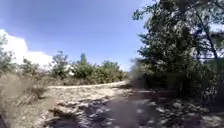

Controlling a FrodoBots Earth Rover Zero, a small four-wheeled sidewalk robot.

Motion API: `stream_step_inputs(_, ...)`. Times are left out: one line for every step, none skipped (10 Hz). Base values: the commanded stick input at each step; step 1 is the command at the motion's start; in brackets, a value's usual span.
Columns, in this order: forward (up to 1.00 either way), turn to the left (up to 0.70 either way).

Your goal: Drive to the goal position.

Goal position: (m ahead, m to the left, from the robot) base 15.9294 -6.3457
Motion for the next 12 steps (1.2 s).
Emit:
stream_step_inputs(0.44,0.02)
stream_step_inputs(0.44,0.02)
stream_step_inputs(0.44,0.02)
stream_step_inputs(0.44,0.02)
stream_step_inputs(0.44,0.02)
stream_step_inputs(0.44,0.02)
stream_step_inputs(0.44,0.02)
stream_step_inputs(0.44,0.02)
stream_step_inputs(0.44,0.02)
stream_step_inputs(0.44,0.02)
stream_step_inputs(0.44,0.02)
stream_step_inputs(0.44,0.02)
